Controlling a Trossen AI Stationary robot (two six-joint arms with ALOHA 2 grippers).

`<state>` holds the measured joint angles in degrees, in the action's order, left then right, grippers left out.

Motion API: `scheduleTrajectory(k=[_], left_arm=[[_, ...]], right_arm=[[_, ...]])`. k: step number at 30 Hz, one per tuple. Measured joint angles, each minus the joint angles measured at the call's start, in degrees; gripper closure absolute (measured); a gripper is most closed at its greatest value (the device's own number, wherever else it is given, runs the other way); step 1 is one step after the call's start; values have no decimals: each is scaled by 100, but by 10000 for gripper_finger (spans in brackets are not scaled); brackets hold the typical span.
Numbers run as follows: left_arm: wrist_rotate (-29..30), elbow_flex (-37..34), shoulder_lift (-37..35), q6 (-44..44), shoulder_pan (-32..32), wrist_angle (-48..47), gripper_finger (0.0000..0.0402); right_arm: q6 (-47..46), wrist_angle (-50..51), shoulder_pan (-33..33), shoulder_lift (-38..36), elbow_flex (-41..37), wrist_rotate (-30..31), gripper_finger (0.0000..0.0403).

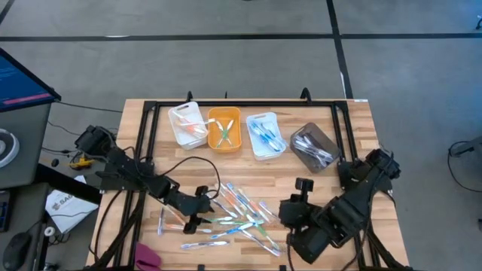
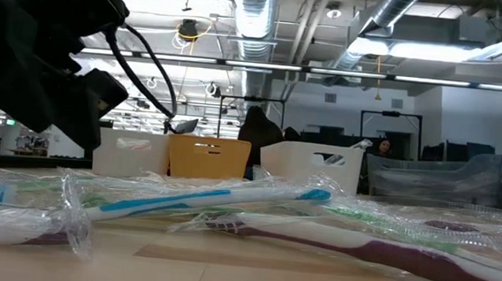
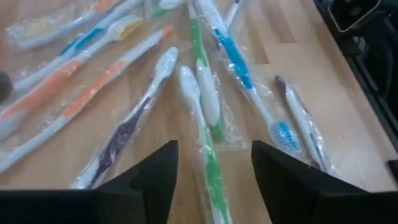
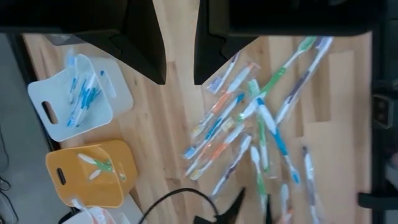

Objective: Pick & Place Toothbrushes
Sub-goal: Put the white green toothbrush into the yellow bin

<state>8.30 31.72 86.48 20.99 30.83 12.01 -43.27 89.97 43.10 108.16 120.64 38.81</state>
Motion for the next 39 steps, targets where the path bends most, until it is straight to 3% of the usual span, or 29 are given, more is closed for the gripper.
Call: scheduleTrajectory(k=[7, 14, 25, 29, 39], left_arm=[[125, -111, 101, 221, 91, -9, 196], [85, -111, 648, 240, 231, 401, 205], [219, 29, 1105, 523, 192, 698, 214], [272, 25, 1108, 743, 192, 661, 250], [333, 7, 1099, 792, 181, 592, 385]], right_arm=[[-34, -130, 344, 0, 0, 59, 327], [-34, -305, 459, 23, 2, 369, 327], [-38, -323, 532, 674, 0, 313, 327], [-122, -297, 685, 967, 0, 275, 327], [7, -13, 1230, 1691, 0, 262, 327]])
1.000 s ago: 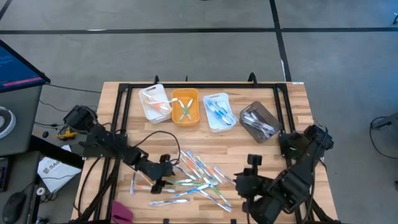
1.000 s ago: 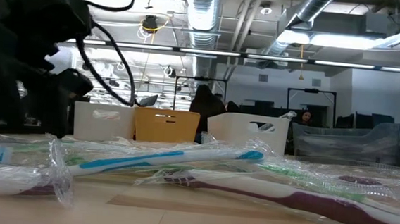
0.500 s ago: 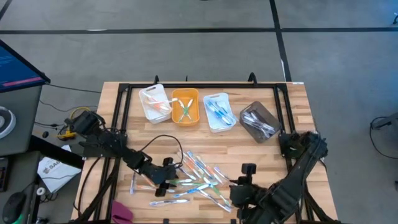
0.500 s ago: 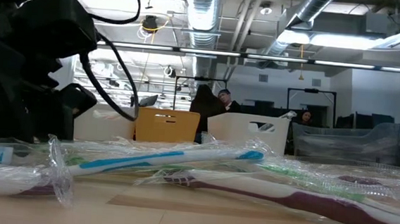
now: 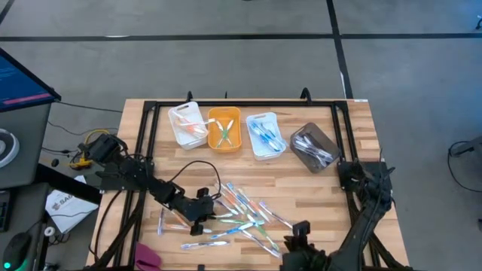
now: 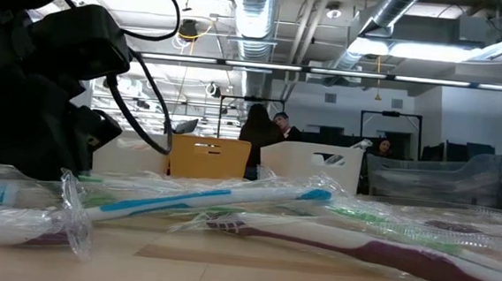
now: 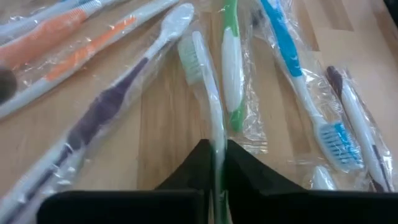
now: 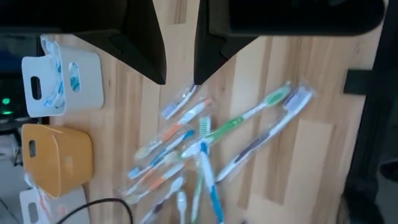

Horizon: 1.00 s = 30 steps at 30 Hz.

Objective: Pick & Place Toothbrushes
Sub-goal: Put the white green toothbrush into the yellow bin

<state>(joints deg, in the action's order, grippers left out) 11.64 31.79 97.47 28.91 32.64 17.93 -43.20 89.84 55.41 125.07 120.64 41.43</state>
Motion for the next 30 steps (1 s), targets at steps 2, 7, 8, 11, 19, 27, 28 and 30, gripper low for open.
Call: scheduleTrajectory(k=[2, 7, 8, 11, 19, 27, 28, 30], left_arm=[[-8, 0, 0, 21, 0, 2, 384], [-155, -18, -250, 18, 19, -140, 382], [-221, -33, -373, 21, 38, -228, 385], [-208, -19, -899, 19, 50, -289, 385], [1705, -17, -2487, 166, -35, -503, 379], [3009, -15, -3907, -313, -1368, -385, 383], [3031, -14, -4009, -311, -1652, -349, 382], [3021, -7, -4109, -310, -2264, -317, 383]], right_arm=[[13, 7, 55, 102, 3, 7, 327], [248, -2, 90, 187, -1, 46, 327], [249, -15, 82, 176, 2, 60, 327], [269, -36, 71, 173, 2, 68, 327], [268, -217, 72, 173, 2, 97, 327], [271, -337, -15, 173, 2, 129, 327], [271, -338, -32, 173, 2, 130, 327], [271, -341, -66, 173, 2, 131, 327]])
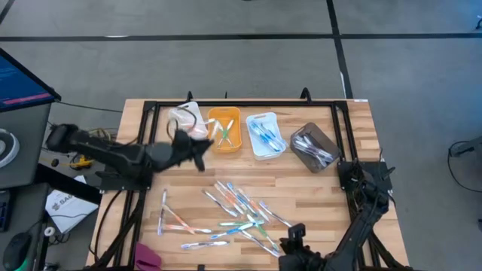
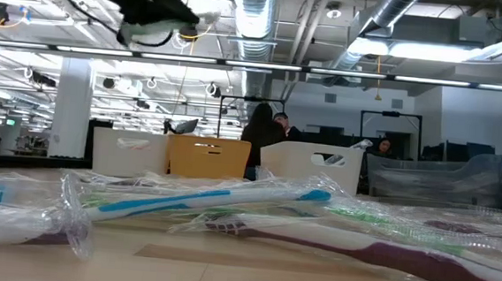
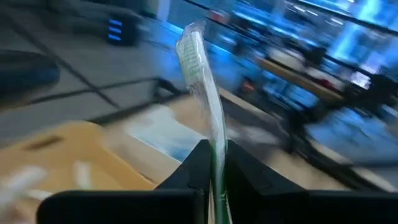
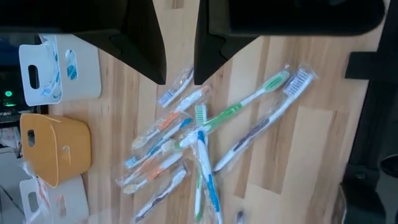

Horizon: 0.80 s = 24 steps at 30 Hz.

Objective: Pick & Place Toothbrushes
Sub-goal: Put the white green toothbrush into the yellow bin

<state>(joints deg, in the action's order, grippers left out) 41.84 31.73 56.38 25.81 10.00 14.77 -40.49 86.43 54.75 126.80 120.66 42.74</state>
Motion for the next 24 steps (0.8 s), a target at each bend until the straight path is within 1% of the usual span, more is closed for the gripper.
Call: scheduleTrajectory(k=[2, 4, 6, 8, 10, 16, 20, 24], left_arm=[[-336, 0, 11, 12, -613, 114, 383], [-803, 1, 185, 15, -1165, 489, 383], [-1198, 2, 473, 72, -1577, 851, 383], [-1498, 2, 848, 262, -1861, 1227, 383], [-1627, 2, 1281, 317, -2050, 1575, 383], [-1632, 20, 2465, 354, -2443, 2619, 383], [-1784, 301, 3051, 496, -2593, 2690, 383], [-1821, 604, 3455, 292, -2594, 2680, 384]], right_arm=[[1, 2, -31, 0, 0, 0, 327], [18, 4, -58, 0, 0, 0, 327], [46, 4, -56, 0, 0, 0, 327], [57, 7, -56, 0, 0, 0, 327], [57, 7, -56, -2, 0, 0, 327], [57, 7, -54, -2, 0, 0, 327], [57, 7, -54, -2, 0, 78, 327], [150, 7, -54, -2, 0, 211, 327]])
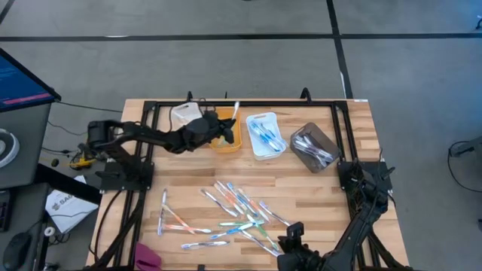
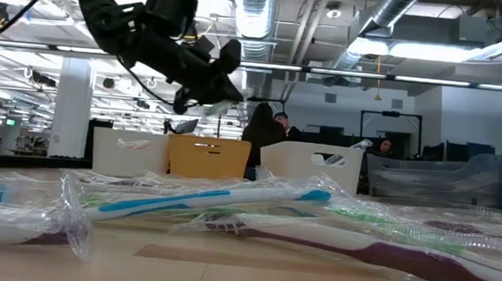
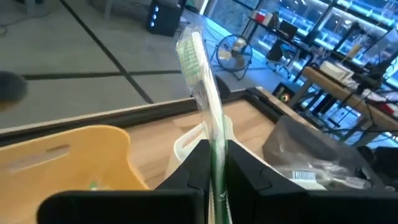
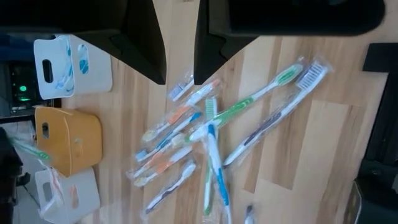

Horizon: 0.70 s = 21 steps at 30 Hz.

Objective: Pick & Place Toothbrushes
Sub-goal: Put the white green toothbrush into the yellow bin

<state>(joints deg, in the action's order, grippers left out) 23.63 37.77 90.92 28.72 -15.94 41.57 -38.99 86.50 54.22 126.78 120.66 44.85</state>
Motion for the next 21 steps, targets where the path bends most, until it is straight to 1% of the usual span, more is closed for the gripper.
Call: scheduleTrajectory(k=[4, 7, 13, 17, 21], left_arm=[[268, 108, 161, -280, 0, -24, 384], [501, 108, 167, -321, -45, -388, 384], [541, 108, 167, -299, -168, -1181, 384], [530, 106, 144, -318, -162, -1313, 382], [278, 106, 143, -615, -162, -1366, 383]], right_arm=[[3, 2, 0, 0, 0, 23, 327], [1, 2, 4, 0, 0, 23, 327], [1, -2, 4, 2, 0, 23, 327], [-1, -4, 4, 2, 0, 23, 327], [1, -7, -4, 2, 0, 24, 327]])
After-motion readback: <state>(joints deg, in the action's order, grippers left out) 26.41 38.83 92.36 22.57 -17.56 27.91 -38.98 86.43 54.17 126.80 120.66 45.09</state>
